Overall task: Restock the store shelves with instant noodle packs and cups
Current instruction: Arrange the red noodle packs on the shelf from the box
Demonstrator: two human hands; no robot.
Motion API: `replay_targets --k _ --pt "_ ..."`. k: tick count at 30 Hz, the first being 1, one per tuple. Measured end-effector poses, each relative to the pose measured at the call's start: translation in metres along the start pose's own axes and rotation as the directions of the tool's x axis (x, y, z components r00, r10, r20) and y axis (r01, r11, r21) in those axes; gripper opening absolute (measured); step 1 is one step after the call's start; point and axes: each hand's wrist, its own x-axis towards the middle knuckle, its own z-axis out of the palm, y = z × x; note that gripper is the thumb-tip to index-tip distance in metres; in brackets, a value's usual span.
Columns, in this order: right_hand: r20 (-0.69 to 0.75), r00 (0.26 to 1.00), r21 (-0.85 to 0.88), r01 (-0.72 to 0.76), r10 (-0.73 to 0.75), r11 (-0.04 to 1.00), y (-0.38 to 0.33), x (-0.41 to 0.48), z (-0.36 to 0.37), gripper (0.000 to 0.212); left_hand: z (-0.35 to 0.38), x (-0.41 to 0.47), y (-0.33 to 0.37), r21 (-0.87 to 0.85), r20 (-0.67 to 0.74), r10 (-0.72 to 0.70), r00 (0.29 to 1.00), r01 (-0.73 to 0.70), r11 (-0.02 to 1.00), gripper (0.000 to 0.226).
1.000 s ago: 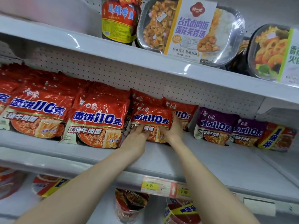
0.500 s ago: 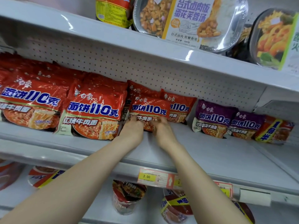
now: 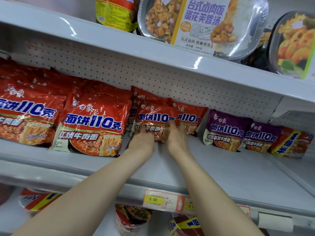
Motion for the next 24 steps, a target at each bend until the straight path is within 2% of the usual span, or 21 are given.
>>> replay_targets --k 2,4,7,10,12,15,16,18,20,24 --pt "0.088 0.995 -0.154 -0.032 0.046 0.988 0.006 0.006 -0.001 0.043 -0.001 0.001 -0.005 -0.001 -0.043 0.005 0.999 -0.005 1.0 0.043" --pt "0.147 0.988 -0.159 -0.028 0.052 0.987 0.008 0.011 -0.001 0.04 -0.001 0.001 -0.009 -0.002 -0.074 -0.01 0.997 0.01 1.0 0.041" --pt "0.091 0.996 -0.105 0.02 -0.01 0.994 0.006 0.008 0.001 0.03 -0.002 -0.001 -0.011 -0.007 -0.097 -0.028 0.995 0.027 1.0 0.038" --pt "0.071 0.992 -0.096 0.111 -0.104 0.989 0.008 0.006 0.001 0.039 -0.006 -0.001 -0.011 -0.016 -0.112 -0.038 0.993 0.037 0.999 0.037" --pt "0.078 0.991 -0.073 0.118 -0.112 0.99 0.005 0.005 -0.002 0.035 -0.005 -0.002 -0.01 -0.015 -0.093 -0.042 0.995 0.041 0.999 0.039" --pt "-0.024 0.992 -0.047 0.122 -0.124 0.991 -0.007 -0.002 -0.006 0.026 -0.001 -0.001 -0.008 -0.024 -0.072 -0.033 0.997 0.032 0.999 0.044" --pt "-0.011 0.99 -0.04 0.143 -0.143 0.989 -0.01 -0.005 -0.005 0.028 0.001 0.0 -0.008 -0.033 -0.07 -0.032 0.997 0.03 0.999 0.046" --pt "0.158 0.971 -0.111 0.199 -0.181 0.974 -0.014 -0.008 0.002 0.034 0.003 0.002 -0.01 -0.059 -0.055 -0.03 0.998 0.026 0.998 0.049" --pt "0.29 0.946 -0.196 0.205 -0.143 0.959 -0.013 -0.007 0.01 0.043 0.006 0.006 -0.014 -0.101 -0.028 -0.018 0.999 0.015 0.995 0.056" --pt "0.38 0.921 -0.254 0.191 -0.084 0.948 -0.013 0.0 0.015 0.059 0.007 0.012 -0.021 -0.146 -0.001 -0.002 1.0 0.002 0.989 0.072"
